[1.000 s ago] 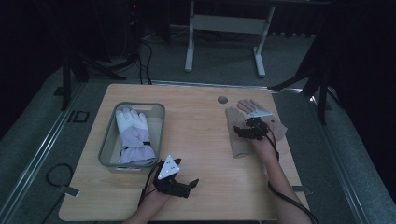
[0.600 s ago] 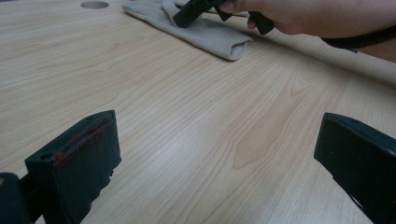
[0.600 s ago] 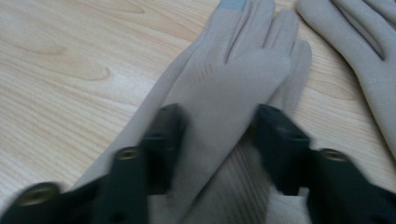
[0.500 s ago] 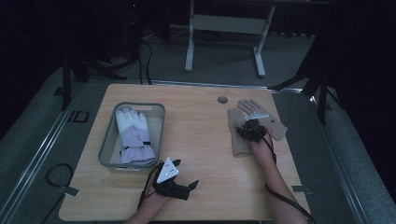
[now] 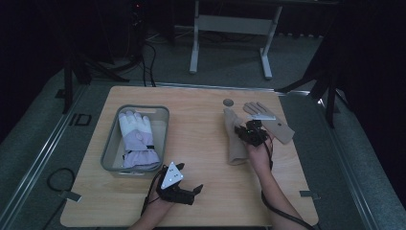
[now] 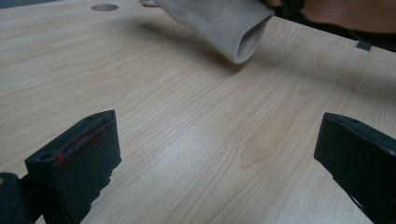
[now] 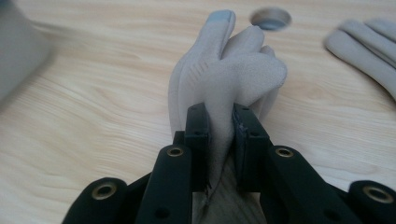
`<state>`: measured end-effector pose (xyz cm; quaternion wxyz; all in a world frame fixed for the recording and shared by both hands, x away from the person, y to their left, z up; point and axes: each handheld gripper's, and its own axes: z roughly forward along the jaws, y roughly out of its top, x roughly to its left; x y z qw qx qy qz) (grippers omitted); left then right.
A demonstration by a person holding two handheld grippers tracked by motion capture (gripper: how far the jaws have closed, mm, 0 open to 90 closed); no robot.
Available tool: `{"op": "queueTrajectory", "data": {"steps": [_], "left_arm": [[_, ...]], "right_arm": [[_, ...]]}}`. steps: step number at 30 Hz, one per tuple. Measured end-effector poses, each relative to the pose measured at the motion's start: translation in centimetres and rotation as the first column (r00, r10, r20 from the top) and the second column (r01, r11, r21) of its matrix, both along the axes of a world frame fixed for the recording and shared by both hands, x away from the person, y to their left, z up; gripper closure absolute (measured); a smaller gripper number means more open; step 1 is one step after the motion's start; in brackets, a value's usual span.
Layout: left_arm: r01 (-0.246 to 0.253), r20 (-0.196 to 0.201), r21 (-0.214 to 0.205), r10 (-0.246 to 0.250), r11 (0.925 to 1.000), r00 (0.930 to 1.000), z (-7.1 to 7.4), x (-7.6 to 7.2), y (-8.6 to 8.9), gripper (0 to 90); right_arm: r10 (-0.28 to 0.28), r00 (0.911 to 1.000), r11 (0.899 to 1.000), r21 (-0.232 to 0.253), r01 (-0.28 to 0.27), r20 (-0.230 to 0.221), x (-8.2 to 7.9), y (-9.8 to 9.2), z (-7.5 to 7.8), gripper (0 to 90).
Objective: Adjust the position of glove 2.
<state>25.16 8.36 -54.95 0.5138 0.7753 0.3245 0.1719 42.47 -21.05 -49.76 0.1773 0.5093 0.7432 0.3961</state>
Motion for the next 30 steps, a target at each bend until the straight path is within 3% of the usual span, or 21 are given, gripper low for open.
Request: {"op": "queueTrajectory", "data": {"steps": [3,5,9,11,18,21,30], "left_arm": [[-0.005,0.005,-0.006,0.006,1.0,1.0,0.0,0.0,0.0,0.5],[-0.009,0.015,-0.009,0.009,0.9999,0.9998,0.1,-0.1,0.0,0.5],[-0.016,0.019,-0.006,0.016,0.9999,0.9997,0.0,0.0,0.1,0.5],[-0.021,0.02,-0.006,0.021,0.9998,0.9996,-0.1,-0.1,0.1,0.5],[-0.027,0.019,-0.009,0.027,0.9996,0.9995,-0.3,-0.1,0.2,0.5],[-0.025,0.023,0.004,0.025,0.9997,0.9994,-0.4,-0.1,0.1,0.5],[-0.023,0.022,-0.004,0.023,0.9997,0.9995,-0.4,-0.1,0.2,0.5]], "right_arm": [[-0.003,0.9999,0.999,0.049,0.002,0.016,-1.3,1.0,1.6,78.1],[0.003,0.9992,0.999,0.037,-0.004,0.04,-2.1,1.8,2.3,78.1],[-0.021,0.9992,0.998,0.057,0.019,0.034,-3.1,2.7,2.5,78.0],[-0.032,0.9995,0.997,0.073,0.031,0.002,-3.7,3.6,1.8,78.0],[-0.036,0.9994,0.999,0.038,0.036,-0.002,-4.2,4.8,0.1,77.7],[-0.051,0.9985,0.998,0.046,0.052,-0.021,-4.3,5.3,-0.9,77.5],[-0.04,0.9959,0.999,-0.026,0.038,-0.082,-4.5,6.7,-4.8,75.6]]}}
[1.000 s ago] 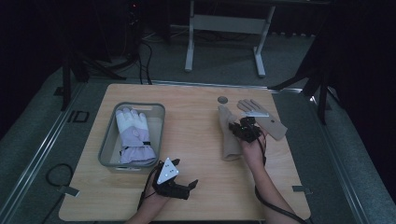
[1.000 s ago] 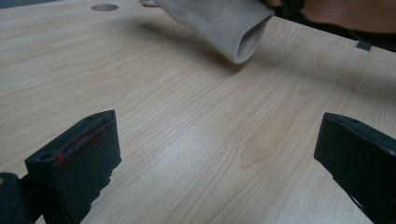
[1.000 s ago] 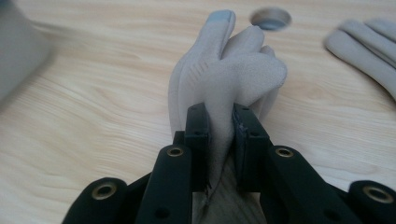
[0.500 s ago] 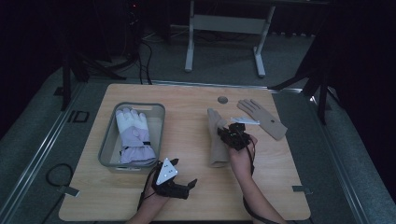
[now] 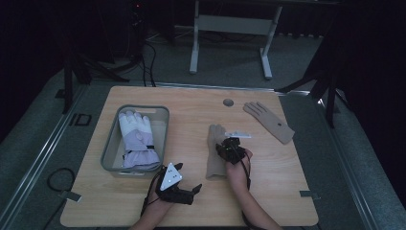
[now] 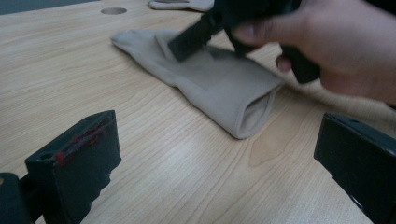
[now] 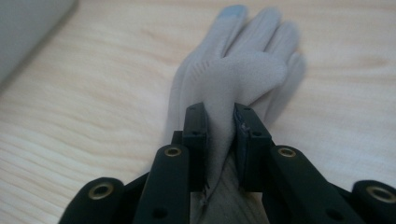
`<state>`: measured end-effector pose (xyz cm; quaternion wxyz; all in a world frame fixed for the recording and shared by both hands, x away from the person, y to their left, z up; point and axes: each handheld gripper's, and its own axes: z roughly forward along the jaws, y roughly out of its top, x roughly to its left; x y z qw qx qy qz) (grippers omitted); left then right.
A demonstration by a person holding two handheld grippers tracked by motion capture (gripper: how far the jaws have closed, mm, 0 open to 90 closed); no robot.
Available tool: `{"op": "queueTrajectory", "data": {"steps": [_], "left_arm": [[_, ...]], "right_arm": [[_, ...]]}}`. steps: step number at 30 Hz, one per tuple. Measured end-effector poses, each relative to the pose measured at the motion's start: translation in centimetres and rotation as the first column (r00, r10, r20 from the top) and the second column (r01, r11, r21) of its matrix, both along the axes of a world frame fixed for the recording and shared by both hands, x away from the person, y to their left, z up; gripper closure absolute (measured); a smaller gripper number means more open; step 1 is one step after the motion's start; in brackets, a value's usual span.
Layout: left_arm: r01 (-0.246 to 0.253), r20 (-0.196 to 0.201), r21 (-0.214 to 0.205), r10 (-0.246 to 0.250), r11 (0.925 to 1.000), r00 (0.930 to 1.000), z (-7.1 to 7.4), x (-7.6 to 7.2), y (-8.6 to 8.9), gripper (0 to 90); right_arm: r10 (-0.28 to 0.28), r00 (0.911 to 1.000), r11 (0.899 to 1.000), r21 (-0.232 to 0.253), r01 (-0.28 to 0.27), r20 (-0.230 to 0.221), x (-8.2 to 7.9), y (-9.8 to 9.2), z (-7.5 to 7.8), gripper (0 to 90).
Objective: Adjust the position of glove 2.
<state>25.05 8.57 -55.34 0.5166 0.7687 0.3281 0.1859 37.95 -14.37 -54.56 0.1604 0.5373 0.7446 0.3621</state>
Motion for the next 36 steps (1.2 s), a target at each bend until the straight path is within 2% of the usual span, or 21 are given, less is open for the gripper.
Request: {"op": "queueTrajectory", "data": {"steps": [3,8,9,11,16,18,20,21,22,23,24,29,34,36], "left_arm": [[0.001,0.001,-0.002,-0.001,1.0,1.0,0.0,0.0,0.0,0.5],[0.002,-0.001,-0.013,-0.002,0.9999,1.0,0.1,0.0,0.1,0.5],[0.003,0.0,-0.016,-0.003,0.9999,1.0,0.1,0.0,0.2,0.5],[0.001,-0.003,-0.015,-0.002,0.9999,1.0,0.0,0.1,0.2,0.5],[0.009,-0.002,-0.017,-0.009,0.9998,1.0,0.0,0.1,0.2,0.5],[0.01,0.001,-0.019,-0.01,0.9998,0.9999,0.0,0.1,0.2,0.5],[0.014,0.002,-0.024,-0.014,0.9996,0.9999,0.1,0.1,0.2,0.5],[0.014,0.002,-0.024,-0.014,0.9996,0.9999,0.1,0.1,0.2,0.5],[0.011,0.001,-0.024,-0.011,0.9996,0.9999,0.0,0.1,0.2,0.5],[0.011,0.0,-0.024,-0.011,0.9996,0.9999,0.0,0.1,0.2,0.5],[0.011,-0.001,-0.024,-0.011,0.9996,0.9999,0.0,0.2,0.2,0.5],[0.016,-0.002,-0.026,-0.016,0.9995,0.9999,0.0,0.2,0.1,0.5],[0.021,-0.002,-0.031,-0.021,0.9993,0.9998,0.0,0.1,0.1,0.5],[0.024,0.0,-0.033,-0.024,0.9992,0.9997,0.1,0.1,0.1,0.5]], "right_arm": [[0.007,0.9997,1.0,0.008,-0.008,0.021,-0.3,0.0,-0.6,71.3],[0.034,0.9994,0.999,0.028,-0.035,0.004,-0.2,-0.2,-0.4,62.9],[0.058,0.9983,0.998,0.033,-0.058,0.005,-0.3,-0.5,-0.1,58.8],[0.067,0.9977,0.997,0.03,-0.067,0.014,-0.4,-0.8,0.2,56.0],[0.083,0.9958,0.995,0.051,-0.085,0.038,-0.5,-2.5,1.6,53.6],[0.108,0.9919,0.992,0.055,-0.111,0.067,-0.6,-3.4,2.3,53.1],[0.12,0.9888,0.992,0.027,-0.123,0.088,-0.4,-4.5,3.0,53.8],[0.137,0.9854,0.99,0.027,-0.141,0.1,-0.3,-4.9,3.2,54.7],[0.148,0.9813,0.988,0.014,-0.151,0.123,-0.2,-5.8,3.7,59.2],[0.151,0.9804,0.988,0.006,-0.153,0.127,0.0,-6.4,3.9,60.7],[0.158,0.979,0.987,0.016,-0.161,0.13,0.2,-7.4,4.3,61.6],[0.162,0.9711,0.987,-0.022,-0.16,0.176,1.5,-11.3,5.4,65.9],[0.142,0.9706,0.989,-0.061,-0.132,0.195,2.6,-13.8,5.9,63.5],[0.128,0.9707,0.99,-0.091,-0.111,0.203,3.1,-14.9,6.0,63.2]]}}
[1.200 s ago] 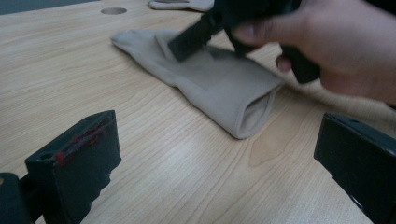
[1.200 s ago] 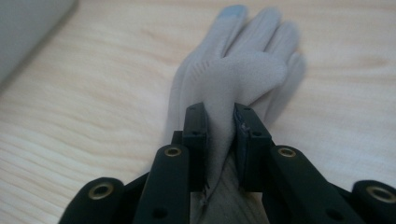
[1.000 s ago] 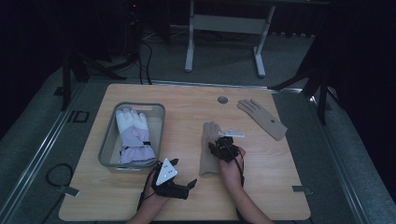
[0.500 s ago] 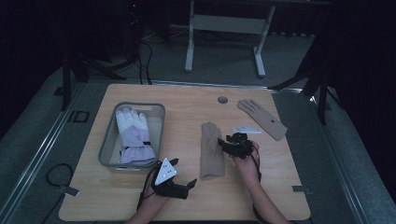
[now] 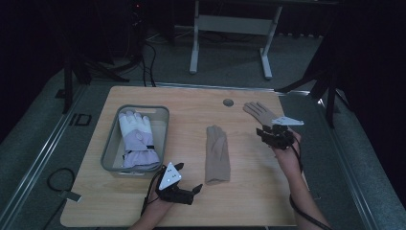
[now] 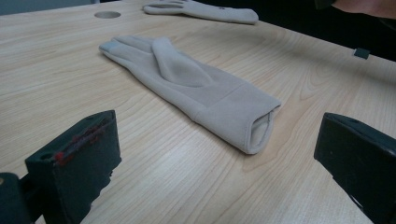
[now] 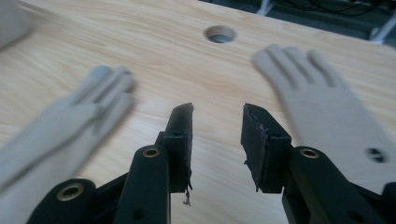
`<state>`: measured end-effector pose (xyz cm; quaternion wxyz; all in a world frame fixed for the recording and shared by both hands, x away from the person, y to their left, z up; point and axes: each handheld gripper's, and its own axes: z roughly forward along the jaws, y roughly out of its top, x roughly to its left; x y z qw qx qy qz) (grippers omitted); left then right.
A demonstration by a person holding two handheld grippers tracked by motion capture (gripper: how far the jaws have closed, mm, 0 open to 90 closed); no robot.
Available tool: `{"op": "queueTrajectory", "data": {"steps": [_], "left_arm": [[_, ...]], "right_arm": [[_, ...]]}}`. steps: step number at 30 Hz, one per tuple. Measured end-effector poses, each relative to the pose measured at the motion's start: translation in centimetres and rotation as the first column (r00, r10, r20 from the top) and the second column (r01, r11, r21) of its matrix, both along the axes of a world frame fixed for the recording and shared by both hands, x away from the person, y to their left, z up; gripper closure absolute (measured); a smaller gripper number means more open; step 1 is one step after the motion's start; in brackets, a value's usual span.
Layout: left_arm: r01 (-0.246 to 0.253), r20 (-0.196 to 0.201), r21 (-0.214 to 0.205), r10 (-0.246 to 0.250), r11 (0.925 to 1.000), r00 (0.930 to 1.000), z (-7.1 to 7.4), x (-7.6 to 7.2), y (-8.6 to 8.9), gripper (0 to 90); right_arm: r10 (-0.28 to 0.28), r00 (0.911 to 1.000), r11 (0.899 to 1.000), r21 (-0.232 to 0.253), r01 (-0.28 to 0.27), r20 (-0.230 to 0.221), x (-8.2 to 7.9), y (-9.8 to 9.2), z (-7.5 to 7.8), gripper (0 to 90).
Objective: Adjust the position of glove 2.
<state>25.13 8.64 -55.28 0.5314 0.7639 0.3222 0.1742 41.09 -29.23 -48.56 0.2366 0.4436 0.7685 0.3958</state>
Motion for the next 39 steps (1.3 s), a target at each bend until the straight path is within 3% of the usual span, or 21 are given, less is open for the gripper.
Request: {"op": "queueTrajectory", "data": {"steps": [1,5,10,15,17,22,30,33,39], "left_arm": [[0.0,-0.002,-0.002,0.0,1.0,1.0,0.0,0.0,0.0,0.5],[0.002,-0.003,-0.002,-0.002,1.0,1.0,0.0,-0.1,-0.1,0.5],[0.004,-0.006,-0.006,-0.004,1.0,1.0,0.0,-0.1,-0.1,0.5],[0.003,-0.01,-0.011,-0.003,0.9999,0.9999,-0.1,-0.1,-0.1,0.5],[0.0,-0.013,-0.008,0.0,1.0,0.9999,-0.1,-0.1,-0.1,0.5],[-0.004,-0.019,-0.018,0.004,0.9998,0.9998,-0.2,0.1,-0.1,0.5],[-0.007,-0.03,-0.019,0.006,0.9998,0.9995,-0.2,0.2,0.0,0.5],[-0.009,-0.035,-0.022,0.008,0.9997,0.9994,-0.3,0.1,0.0,0.5],[-0.006,-0.035,-0.019,0.005,0.9998,0.9994,-0.3,0.0,-0.1,0.5]], "right_arm": [[-0.019,0.9998,0.999,-0.026,0.019,0.002,0.7,-0.9,0.0,61.5],[-0.048,0.9988,0.998,-0.049,0.049,0.003,1.9,-2.3,-0.2,59.9],[-0.091,0.9956,0.995,-0.054,0.09,-0.023,3.9,-3.9,-0.7,60.1],[-0.117,0.9921,0.988,-0.11,0.111,-0.047,5.8,-4.9,-1.4,61.0],[-0.123,0.9905,0.988,-0.096,0.117,-0.061,6.5,-5.3,-1.8,58.9],[-0.169,0.9813,0.98,-0.12,0.158,-0.091,8.3,-6.1,-2.8,55.7],[-0.183,0.9749,0.978,-0.121,0.168,-0.127,10.7,-6.5,-3.4,55.0],[-0.203,0.9672,0.973,-0.142,0.182,-0.152,11.4,-6.5,-3.9,54.9],[-0.209,0.9601,0.977,-0.092,0.194,-0.186,12.0,-7.0,-5.4,51.2]]}}
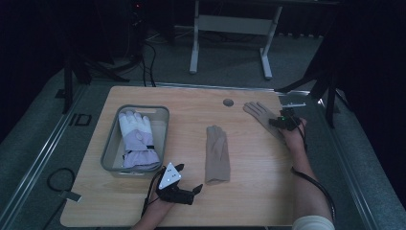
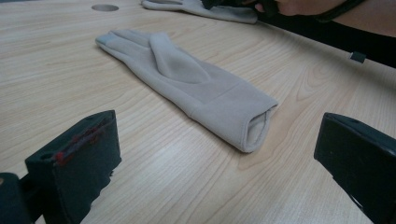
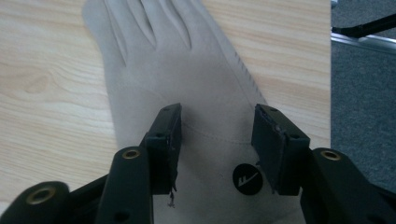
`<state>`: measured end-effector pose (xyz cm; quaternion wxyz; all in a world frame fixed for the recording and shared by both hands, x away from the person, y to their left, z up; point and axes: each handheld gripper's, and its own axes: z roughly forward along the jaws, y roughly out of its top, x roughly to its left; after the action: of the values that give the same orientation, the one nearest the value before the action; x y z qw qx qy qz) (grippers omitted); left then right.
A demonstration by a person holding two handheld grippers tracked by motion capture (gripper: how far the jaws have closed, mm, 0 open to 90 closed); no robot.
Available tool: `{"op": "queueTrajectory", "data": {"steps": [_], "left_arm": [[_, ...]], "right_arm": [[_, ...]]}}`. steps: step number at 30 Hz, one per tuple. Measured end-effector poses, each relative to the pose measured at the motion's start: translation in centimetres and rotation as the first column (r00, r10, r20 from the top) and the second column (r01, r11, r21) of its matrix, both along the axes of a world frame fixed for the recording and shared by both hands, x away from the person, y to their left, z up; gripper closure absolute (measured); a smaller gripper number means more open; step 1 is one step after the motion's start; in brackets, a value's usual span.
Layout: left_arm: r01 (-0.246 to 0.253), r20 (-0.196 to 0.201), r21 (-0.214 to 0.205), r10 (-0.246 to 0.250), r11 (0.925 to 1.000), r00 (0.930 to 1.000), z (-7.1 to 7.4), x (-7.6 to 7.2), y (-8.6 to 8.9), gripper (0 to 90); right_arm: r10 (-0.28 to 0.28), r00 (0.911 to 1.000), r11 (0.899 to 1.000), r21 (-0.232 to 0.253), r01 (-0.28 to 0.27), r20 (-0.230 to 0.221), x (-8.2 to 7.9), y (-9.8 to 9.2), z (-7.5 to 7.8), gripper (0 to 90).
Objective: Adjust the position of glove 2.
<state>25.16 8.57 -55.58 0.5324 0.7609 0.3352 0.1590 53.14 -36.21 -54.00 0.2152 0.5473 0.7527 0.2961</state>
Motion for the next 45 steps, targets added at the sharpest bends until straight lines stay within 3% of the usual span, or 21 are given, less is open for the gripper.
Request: {"op": "queueTrajectory", "data": {"steps": [4,9,13,22,23,28,31,33,37,45], "left_arm": [[0.0,-0.004,-0.001,0.0,1.0,1.0,-0.1,0.1,0.0,0.5],[0.001,-0.008,-0.003,-0.001,1.0,1.0,-0.1,0.2,0.0,0.5],[0.003,-0.005,-0.002,-0.003,1.0,1.0,0.0,0.1,0.0,0.5],[0.008,0.005,0.002,-0.008,1.0,1.0,0.1,-0.1,-0.2,0.5],[0.009,0.004,-0.004,-0.009,1.0,1.0,0.1,0.0,-0.2,0.5],[0.016,0.021,0.0,-0.016,0.9999,0.9996,0.4,-0.1,-0.4,0.5],[0.018,0.028,-0.003,-0.018,0.9998,0.9994,0.4,-0.1,-0.4,0.5],[0.016,0.027,-0.005,-0.016,0.9999,0.9995,0.4,0.0,-0.4,0.5],[0.015,0.033,-0.006,-0.014,0.9999,0.9993,0.6,0.0,-0.4,0.5],[0.013,0.038,-0.006,-0.012,0.9999,0.9992,0.7,0.1,-0.3,0.5]], "right_arm": [[0.017,0.9997,1.0,-0.016,-0.017,0.017,-0.1,0.0,-0.4,53.0],[0.041,0.9991,0.999,-0.017,-0.041,-0.008,-0.3,0.5,-0.2,76.2],[0.011,0.9997,0.999,-0.048,-0.012,-0.023,-0.5,1.3,0.2,83.1],[-0.075,0.9969,0.995,0.06,0.077,-0.023,-1.8,2.1,2.2,84.1],[-0.088,0.996,0.993,0.084,0.089,-0.016,-2.2,2.1,2.6,84.2],[-0.114,0.9933,0.989,0.093,0.112,0.017,-4.3,2.6,4.1,84.4],[-0.135,0.99,0.984,0.121,0.129,0.043,-6.2,2.9,5.0,84.4],[-0.152,0.9865,0.982,0.118,0.145,0.06,-7.3,3.2,5.4,84.5],[-0.189,0.9776,0.972,0.16,0.173,0.092,-10.0,3.5,6.3,84.5],[-0.24,0.9665,0.953,0.211,0.217,0.091,-14.7,3.4,6.6,84.3]]}}
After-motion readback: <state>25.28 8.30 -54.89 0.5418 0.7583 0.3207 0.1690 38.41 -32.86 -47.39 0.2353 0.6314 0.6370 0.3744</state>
